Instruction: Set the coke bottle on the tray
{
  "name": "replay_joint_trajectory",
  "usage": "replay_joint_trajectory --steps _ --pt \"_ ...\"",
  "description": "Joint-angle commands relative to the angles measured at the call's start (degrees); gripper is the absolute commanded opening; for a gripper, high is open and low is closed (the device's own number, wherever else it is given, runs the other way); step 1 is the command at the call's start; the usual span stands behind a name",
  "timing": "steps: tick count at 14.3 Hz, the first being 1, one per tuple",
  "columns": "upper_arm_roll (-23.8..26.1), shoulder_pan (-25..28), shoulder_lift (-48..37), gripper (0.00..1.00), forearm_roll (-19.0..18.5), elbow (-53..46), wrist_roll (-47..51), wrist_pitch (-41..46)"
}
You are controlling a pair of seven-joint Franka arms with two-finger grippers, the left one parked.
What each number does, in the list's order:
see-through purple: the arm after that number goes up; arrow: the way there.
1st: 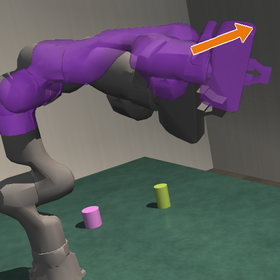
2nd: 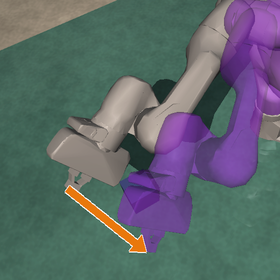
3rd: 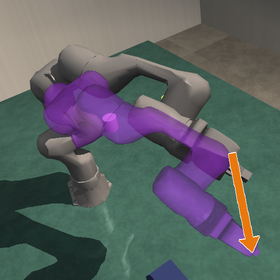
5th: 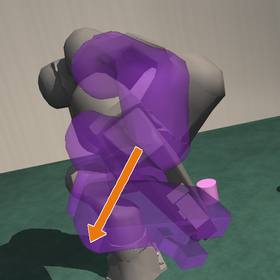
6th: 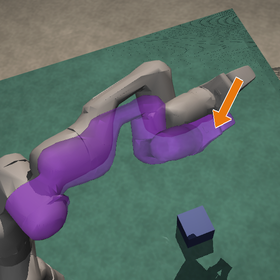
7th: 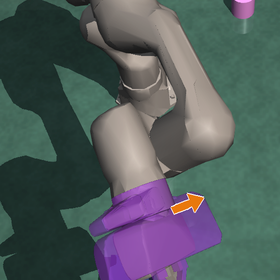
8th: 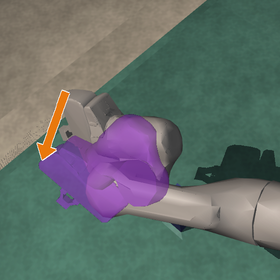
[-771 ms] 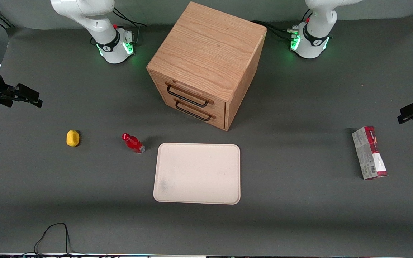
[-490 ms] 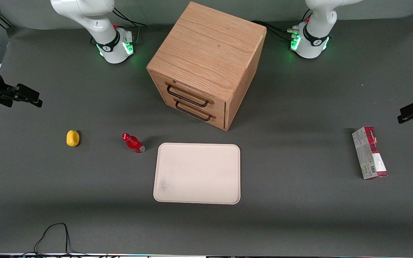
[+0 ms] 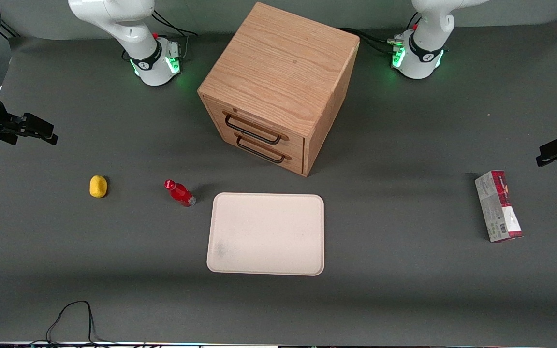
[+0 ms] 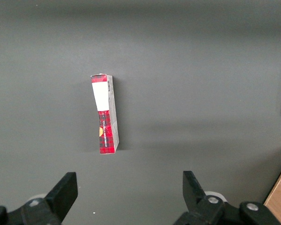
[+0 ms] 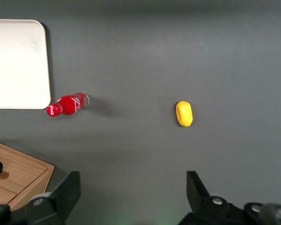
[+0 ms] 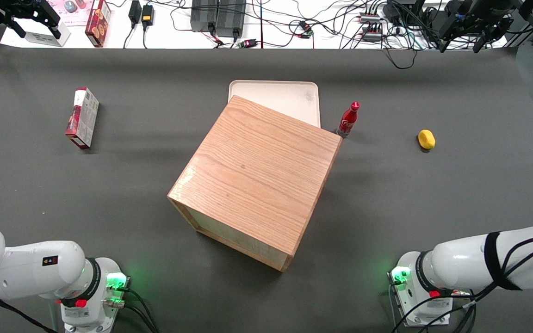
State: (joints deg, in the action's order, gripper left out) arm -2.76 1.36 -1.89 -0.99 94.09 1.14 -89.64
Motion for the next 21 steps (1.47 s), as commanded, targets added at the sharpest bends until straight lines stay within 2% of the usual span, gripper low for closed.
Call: replay_joint_trajectory --steps 1,7,12,17,19,21 --pt "-0.41 0.83 -0.84 1.0 -0.33 0.74 -0.96 0.25" --pt "-0.14 3.73 1.09 1.0 -0.24 0.13 -0.26 -0.53" --pt "-0.14 7.85 6.44 1.0 0.28 -5.05 0.0 -0.62" --pt "-0.14 15.06 9.09 1.0 1.34 -5.85 9.31 -3.35" --pt "-0.14 15.78 9.79 1.0 1.43 -6.46 9.58 -3.44" --pt "-0.14 15.78 10.32 1.0 3.17 -6.12 8.8 -3.52"
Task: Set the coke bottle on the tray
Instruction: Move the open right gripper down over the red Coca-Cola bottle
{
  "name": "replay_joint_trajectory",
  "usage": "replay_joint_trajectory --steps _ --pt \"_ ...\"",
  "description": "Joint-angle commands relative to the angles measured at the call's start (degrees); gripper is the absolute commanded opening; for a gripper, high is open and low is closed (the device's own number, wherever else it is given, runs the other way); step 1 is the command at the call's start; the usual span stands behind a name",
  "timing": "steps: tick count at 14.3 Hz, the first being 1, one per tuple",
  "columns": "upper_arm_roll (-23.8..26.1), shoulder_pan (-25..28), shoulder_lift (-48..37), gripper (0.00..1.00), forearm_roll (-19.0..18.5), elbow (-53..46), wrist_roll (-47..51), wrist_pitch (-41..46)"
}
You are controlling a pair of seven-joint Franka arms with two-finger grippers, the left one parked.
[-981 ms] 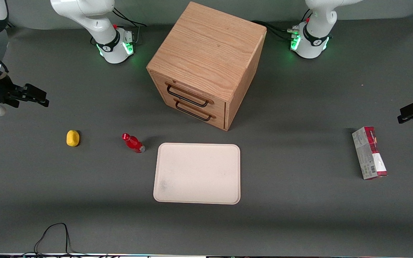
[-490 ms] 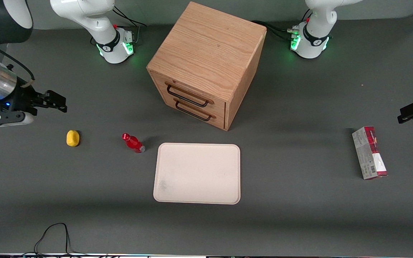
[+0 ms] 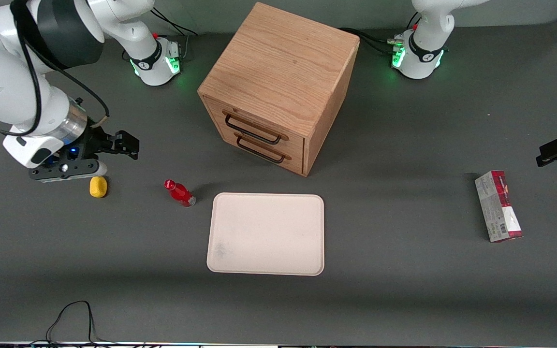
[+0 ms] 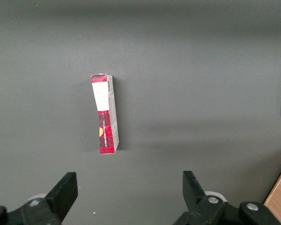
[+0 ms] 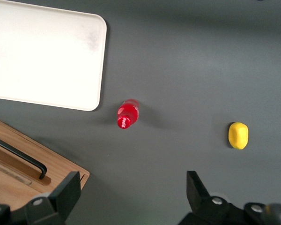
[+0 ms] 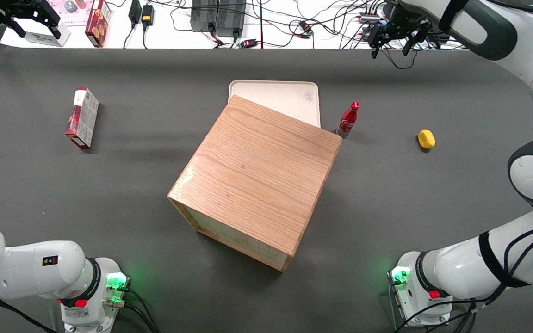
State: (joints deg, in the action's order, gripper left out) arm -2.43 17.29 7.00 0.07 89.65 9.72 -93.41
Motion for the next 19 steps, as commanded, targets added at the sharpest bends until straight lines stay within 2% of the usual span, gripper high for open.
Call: replay_joint_trajectory --steps 1,8,14,19 --pt "-0.47 -0.24 1.61 1.0 3.17 -1.15 -0.05 0.16" --pt "-0.56 1.87 4.68 1.0 3.18 8.95 0.39 -13.79" --pt "-0.65 3.62 6.44 1.0 3.1 21.78 2.57 -32.07" --pt "-0.74 4.41 9.52 1.0 2.74 24.51 4.08 -38.15"
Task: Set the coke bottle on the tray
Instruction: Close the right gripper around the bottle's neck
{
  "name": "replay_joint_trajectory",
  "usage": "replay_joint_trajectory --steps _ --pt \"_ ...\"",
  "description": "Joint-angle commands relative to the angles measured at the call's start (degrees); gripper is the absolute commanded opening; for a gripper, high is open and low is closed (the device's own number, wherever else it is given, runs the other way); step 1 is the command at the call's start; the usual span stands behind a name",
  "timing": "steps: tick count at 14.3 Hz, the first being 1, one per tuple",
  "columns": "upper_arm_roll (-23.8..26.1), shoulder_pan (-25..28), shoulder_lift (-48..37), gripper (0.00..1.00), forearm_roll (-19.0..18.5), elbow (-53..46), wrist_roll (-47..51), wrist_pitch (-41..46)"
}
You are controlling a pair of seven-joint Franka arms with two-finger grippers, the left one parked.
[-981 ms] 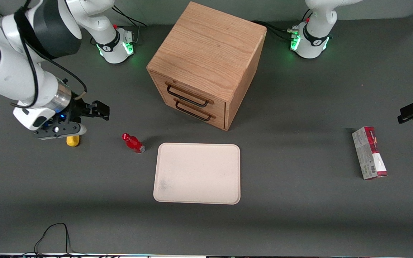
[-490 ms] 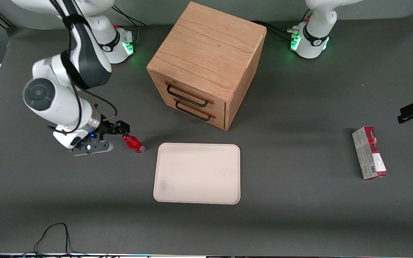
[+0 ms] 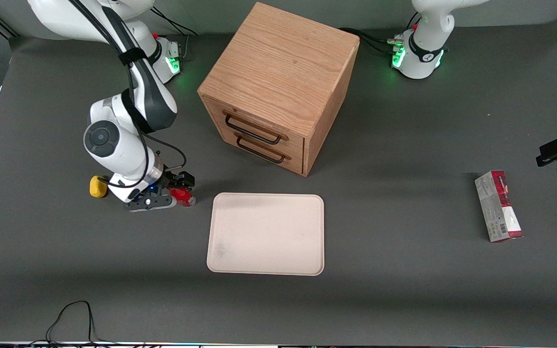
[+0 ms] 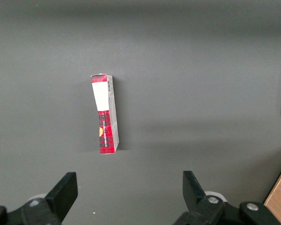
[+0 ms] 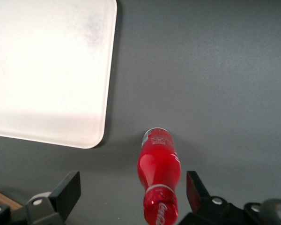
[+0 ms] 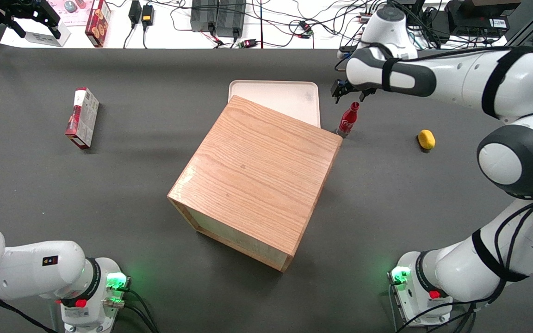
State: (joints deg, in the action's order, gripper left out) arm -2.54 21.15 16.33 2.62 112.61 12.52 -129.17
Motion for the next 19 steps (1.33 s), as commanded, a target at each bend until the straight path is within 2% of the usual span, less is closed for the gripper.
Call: replay_joint_trajectory --steps 1,10,11,12,14,15,16,19 --pt "-0.62 0.56 0.11 1.0 0.1 2.51 1.28 -3.44" --pt "-1.06 0.47 -0.24 1.0 -0.95 4.46 1.11 -3.72" --pt "-1.06 0.47 -0.24 0.95 -0.95 4.37 1.11 -3.02" --pt "-1.06 0.47 -0.42 0.79 -0.95 4.37 1.11 -2.58" --pt "-1.06 0.47 -0.51 0.26 -0.95 4.02 1.11 -1.79" --pt "-1.06 0.38 -0.51 0.04 -0.95 3.67 1.02 -1.17" --pt "-1.15 0.38 -0.59 0.0 -0.95 3.58 0.76 -0.82" --pt "-1.23 -0.06 -0.77 0.0 -0.95 1.39 0.58 2.24"
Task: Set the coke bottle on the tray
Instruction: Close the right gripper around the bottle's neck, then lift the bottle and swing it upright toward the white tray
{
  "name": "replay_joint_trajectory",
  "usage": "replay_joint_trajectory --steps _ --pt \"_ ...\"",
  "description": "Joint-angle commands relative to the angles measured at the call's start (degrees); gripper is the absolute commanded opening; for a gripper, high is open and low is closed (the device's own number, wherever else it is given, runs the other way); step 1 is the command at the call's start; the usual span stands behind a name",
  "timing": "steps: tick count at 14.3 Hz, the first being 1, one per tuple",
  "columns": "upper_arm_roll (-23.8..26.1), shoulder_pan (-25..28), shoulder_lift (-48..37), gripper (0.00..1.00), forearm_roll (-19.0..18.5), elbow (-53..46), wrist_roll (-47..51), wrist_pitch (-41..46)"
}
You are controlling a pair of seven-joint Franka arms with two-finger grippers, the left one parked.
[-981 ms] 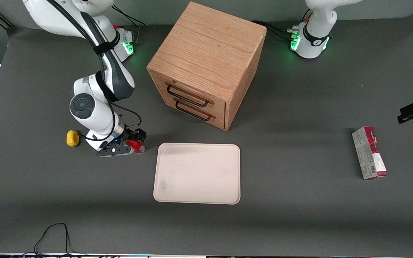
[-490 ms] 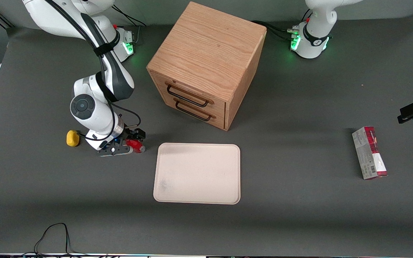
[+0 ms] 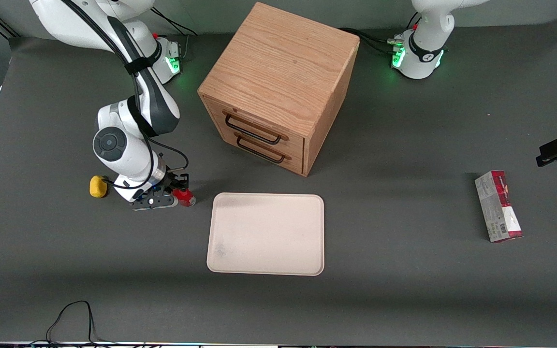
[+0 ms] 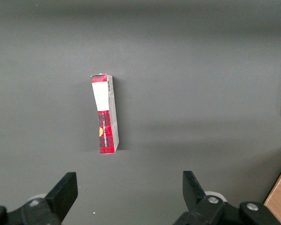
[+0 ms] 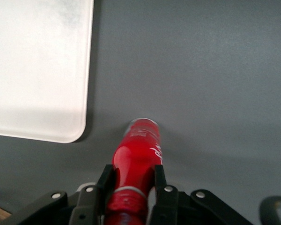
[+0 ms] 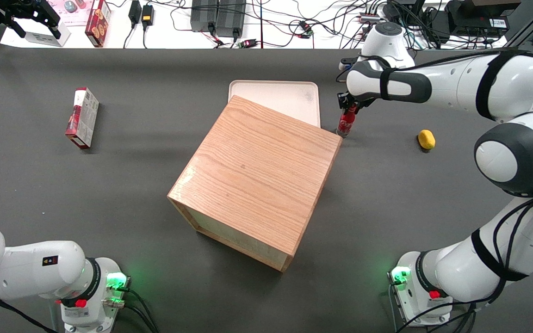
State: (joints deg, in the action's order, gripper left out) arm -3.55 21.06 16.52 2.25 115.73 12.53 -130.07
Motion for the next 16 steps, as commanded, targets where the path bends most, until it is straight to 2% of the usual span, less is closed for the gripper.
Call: replay_joint_trajectory --steps 1,11,13,16 --pt "-0.84 0.03 -1.05 0.0 -0.84 -3.56 0.56 5.15" --pt "-4.44 -0.14 -1.23 0.0 -1.1 -33.25 -3.21 39.94" --pt "-6.29 -0.14 -1.23 0.0 -0.67 -38.8 -5.06 45.49" --pt "-6.38 -0.67 -0.62 0.0 -0.31 -44.78 -5.85 50.78"
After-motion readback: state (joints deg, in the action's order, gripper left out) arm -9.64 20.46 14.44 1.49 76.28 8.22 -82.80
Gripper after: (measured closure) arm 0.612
